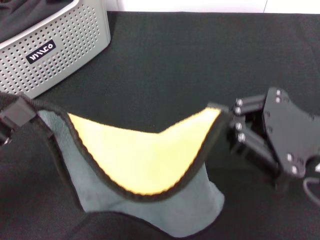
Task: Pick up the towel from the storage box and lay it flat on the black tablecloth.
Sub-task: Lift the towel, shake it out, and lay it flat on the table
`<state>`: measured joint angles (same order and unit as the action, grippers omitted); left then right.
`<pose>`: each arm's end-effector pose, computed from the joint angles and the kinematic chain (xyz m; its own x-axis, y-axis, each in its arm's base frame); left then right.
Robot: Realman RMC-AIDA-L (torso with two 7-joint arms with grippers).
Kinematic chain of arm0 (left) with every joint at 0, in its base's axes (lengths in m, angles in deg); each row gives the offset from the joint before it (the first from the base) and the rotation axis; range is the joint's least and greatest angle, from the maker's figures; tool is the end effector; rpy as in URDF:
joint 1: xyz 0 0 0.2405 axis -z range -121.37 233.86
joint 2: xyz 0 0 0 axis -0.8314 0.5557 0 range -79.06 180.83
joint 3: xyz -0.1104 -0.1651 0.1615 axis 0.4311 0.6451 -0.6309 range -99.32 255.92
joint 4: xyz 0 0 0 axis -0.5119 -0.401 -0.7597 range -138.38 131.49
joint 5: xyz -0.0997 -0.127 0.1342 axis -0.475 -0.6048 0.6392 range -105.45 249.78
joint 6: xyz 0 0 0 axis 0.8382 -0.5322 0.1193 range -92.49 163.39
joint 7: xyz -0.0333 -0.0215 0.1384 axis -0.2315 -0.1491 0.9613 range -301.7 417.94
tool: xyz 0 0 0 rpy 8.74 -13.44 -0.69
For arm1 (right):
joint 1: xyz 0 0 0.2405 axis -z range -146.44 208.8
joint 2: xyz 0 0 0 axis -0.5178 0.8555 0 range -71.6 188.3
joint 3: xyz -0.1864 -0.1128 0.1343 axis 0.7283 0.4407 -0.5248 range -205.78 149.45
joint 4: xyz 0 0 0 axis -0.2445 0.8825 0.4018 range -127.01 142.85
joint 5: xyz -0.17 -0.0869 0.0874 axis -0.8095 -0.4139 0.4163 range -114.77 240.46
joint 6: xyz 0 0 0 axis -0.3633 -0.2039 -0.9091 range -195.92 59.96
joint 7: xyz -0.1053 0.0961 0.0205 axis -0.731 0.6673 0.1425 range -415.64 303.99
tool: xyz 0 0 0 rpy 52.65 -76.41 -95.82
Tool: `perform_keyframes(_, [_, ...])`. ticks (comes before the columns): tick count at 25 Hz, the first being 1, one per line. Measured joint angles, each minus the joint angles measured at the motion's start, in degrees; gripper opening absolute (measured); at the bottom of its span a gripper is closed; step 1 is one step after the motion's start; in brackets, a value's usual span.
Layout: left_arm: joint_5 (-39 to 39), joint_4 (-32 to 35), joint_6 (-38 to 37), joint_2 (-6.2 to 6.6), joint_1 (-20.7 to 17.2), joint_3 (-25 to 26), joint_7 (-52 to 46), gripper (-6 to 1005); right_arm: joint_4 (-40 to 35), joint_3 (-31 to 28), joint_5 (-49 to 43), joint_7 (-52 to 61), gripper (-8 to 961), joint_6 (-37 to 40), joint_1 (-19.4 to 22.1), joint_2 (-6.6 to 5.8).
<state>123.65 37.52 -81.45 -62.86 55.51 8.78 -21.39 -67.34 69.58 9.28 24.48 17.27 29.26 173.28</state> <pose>-0.2727 0.1772 0.0781 0.2244 0.1744 0.9588 0.4032 -0.9123 0.0716 0.1394 0.2234 0.0110 0.5078 -0.1015 -0.8555 -0.1310 -0.9906 0.0397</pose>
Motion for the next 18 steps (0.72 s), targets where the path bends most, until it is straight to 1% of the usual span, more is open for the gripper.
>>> perform_keyframes(1, [0.01,0.09,0.0,0.0,-0.4,-0.19,-0.01,18,0.0,0.0,0.0,0.0,7,0.0,0.0,0.0])
perform_keyframes(3, [0.0,0.68,0.0,0.05,-1.51,-0.45,-0.08,19,-0.05,2.43,-0.12,-0.08,7,1.18,0.74,0.08])
perform_keyframes(5, [-0.29,1.83,-0.08,0.15,-2.95,-0.79,-0.09,19,-0.51,3.6,-0.2,-0.25,7,1.85,0.82,0.09])
perform_keyframes(10, [-3.72,7.78,-0.27,0.59,-8.76,-3.62,-0.13,19,-1.42,4.84,-0.2,-0.56,7,5.56,1.41,0.16])
perform_keyframes(11, [-4.57,8.92,-0.27,0.84,-10.28,-4.54,-0.17,19,-1.34,4.96,-0.07,-0.57,7,6.08,1.8,0.21])
perform_keyframes(13, [-5.17,9.56,-0.28,1.13,-11.75,-5.36,-0.33,19,-0.86,5.08,0.15,-0.97,7,6.81,2.91,0.28])
perform_keyframes(15, [-5.21,8.71,-0.23,1.2,-12.05,-5.48,-0.47,19,0.82,4.93,0.36,-1.58,7,6.43,3.52,0.38])
perform_keyframes(16, [-5.05,6.98,-0.12,1.18,-11.4,-5.36,-0.47,19,2.6,4.54,0.76,-1.8,7,5.72,3.51,0.41])
perform_keyframes(18, [-3.79,1.1,0.06,1.04,-7.51,-4.69,-0.11,19,7.35,3.03,2.21,-1.96,6,4.71,2.35,0.42])
